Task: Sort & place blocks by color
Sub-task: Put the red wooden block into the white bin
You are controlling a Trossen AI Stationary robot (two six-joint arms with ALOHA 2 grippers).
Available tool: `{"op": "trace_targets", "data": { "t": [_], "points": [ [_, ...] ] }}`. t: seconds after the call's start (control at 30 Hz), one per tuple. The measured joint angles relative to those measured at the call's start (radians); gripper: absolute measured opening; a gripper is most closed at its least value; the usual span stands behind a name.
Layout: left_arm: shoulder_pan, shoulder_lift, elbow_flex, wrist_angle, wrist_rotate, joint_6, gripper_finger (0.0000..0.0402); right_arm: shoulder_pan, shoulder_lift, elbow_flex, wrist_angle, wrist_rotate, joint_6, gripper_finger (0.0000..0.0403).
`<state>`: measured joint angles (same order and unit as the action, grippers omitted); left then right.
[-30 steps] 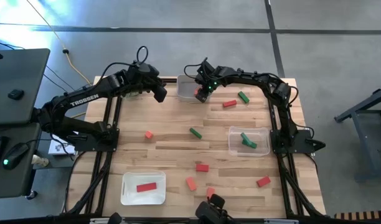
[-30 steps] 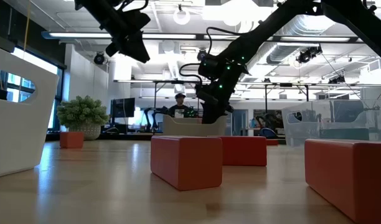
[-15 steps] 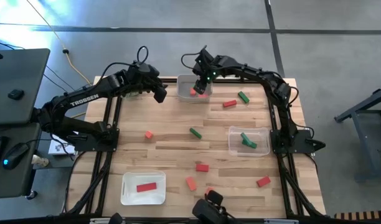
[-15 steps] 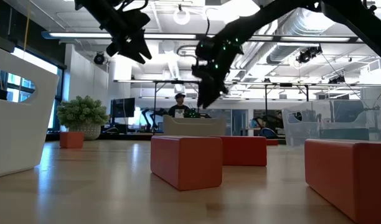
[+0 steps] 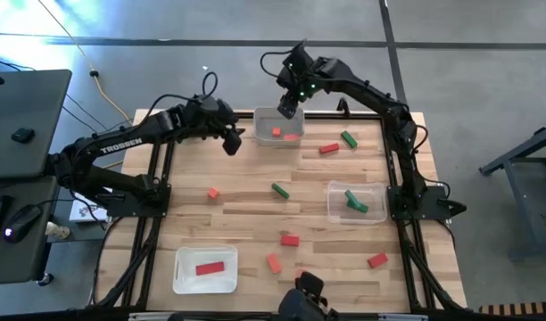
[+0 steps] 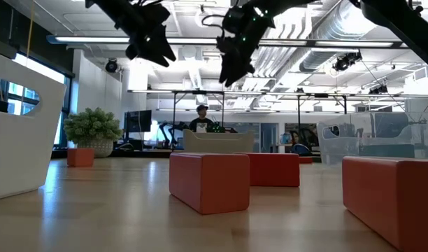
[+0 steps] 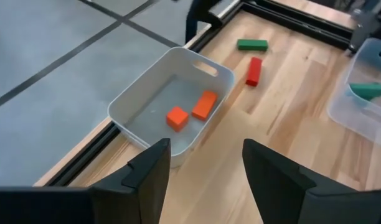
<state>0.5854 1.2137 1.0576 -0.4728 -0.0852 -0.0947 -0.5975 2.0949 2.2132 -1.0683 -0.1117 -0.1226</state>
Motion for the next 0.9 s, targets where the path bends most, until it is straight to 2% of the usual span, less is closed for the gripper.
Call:
{"op": "trace_targets", "data": {
  "t": [0.23, 0.43, 0.9],
  "points": [
    [-0.029, 0.0, 0.0, -0.002, 0.023, 0.056, 0.0189, 0.023, -0.011, 0.074, -0.117, 0.0, 0.07, 0.0185],
    [-0.059, 0.0, 0.0, -0.002, 0.073, 0.065, 0.0188, 0.066, -0.039, 0.083, -0.247, 0.001, 0.119, 0.0185],
    [-0.183, 0.0, 0.0, 0.014, 0.082, 0.099, 0.0189, 0.246, -0.111, 0.083, -0.275, 0.168, 0.214, 0.0185]
  ]
}}
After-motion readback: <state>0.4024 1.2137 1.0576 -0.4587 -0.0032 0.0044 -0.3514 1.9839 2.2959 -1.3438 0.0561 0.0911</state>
